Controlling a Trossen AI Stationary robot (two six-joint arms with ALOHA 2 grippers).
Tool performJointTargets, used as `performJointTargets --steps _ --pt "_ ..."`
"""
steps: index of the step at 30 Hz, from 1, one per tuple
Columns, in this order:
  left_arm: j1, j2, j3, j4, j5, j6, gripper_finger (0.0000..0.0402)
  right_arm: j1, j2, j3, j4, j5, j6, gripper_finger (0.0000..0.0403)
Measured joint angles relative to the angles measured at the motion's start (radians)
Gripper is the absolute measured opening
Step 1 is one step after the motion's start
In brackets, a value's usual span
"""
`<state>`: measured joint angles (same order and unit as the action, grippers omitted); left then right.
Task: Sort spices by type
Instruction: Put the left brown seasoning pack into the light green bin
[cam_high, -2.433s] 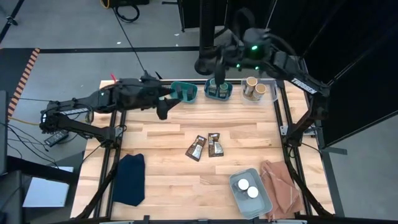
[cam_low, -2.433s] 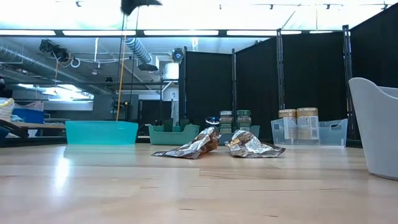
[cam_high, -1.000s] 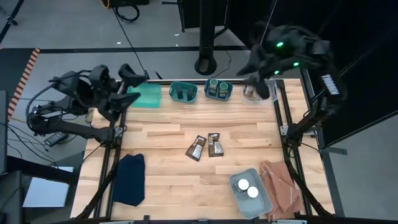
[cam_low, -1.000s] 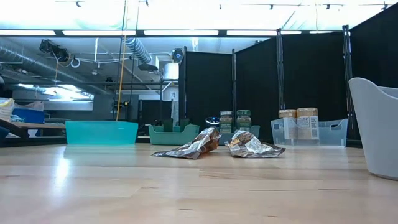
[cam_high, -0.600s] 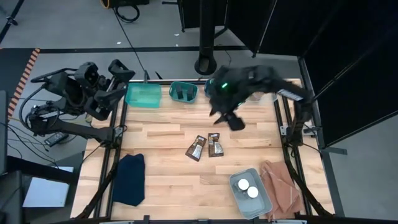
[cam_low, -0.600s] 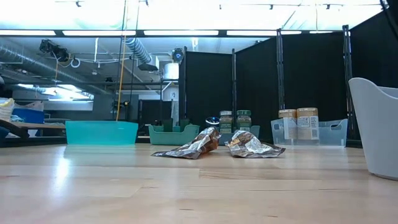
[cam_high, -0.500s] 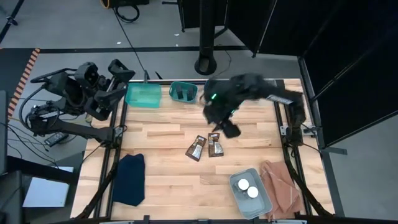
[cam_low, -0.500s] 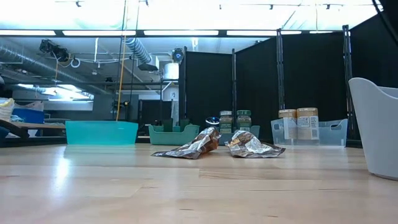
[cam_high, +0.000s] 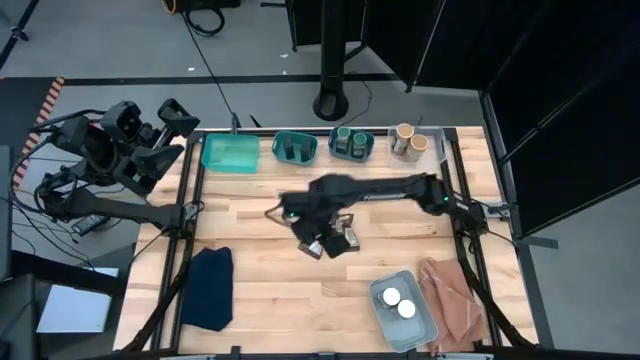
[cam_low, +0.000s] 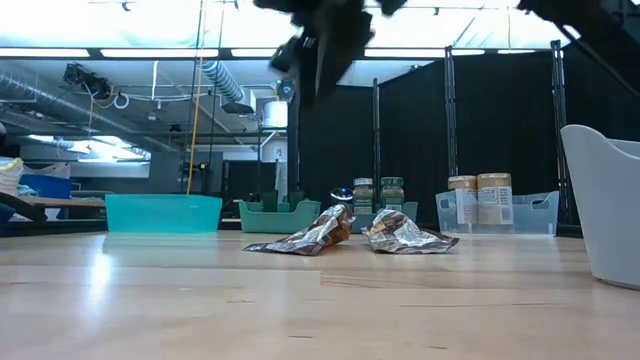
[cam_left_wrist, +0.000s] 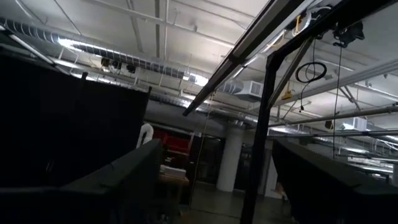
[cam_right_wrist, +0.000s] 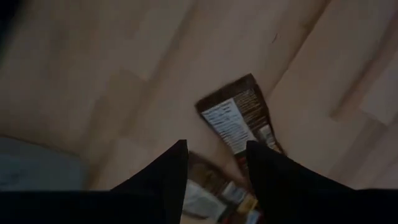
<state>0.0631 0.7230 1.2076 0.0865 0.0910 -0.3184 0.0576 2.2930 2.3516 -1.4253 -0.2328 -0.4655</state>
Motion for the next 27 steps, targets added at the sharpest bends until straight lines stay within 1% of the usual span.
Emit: performJointTargets --steps 6,8,11,13,15,22,27 --pt "0.000 -0.022 0.000 -0.058 0.000 -0.007 0.0310 0.044 0.118 0.000 0.016 0.135 -0.122 0.0171" --pt "0.000 -0.025 0.000 -0.072 0.000 -0.008 0.0310 0.052 0.148 0.000 0.016 0.163 -0.154 0.0171" --pt "0.000 -0.025 0.000 -0.084 0.000 -0.008 0.0310 0.055 0.178 0.000 0.054 0.188 -0.160 0.0171" --pt "0.000 -0.025 0.000 -0.093 0.000 -0.008 0.0310 0.056 0.197 0.000 0.055 0.252 -0.168 0.0171" --pt "0.000 -0.025 0.000 -0.105 0.000 -0.008 0.0310 0.056 0.216 -0.002 0.054 0.291 -0.178 0.0171" --pt "0.000 -0.025 0.000 -0.140 0.000 -0.027 0.0310 0.049 0.226 -0.068 0.034 0.343 -0.193 0.0172" --pt "0.000 -0.025 0.000 -0.139 0.000 -0.030 0.0310 0.045 0.221 -0.071 0.033 0.344 -0.192 0.0172"
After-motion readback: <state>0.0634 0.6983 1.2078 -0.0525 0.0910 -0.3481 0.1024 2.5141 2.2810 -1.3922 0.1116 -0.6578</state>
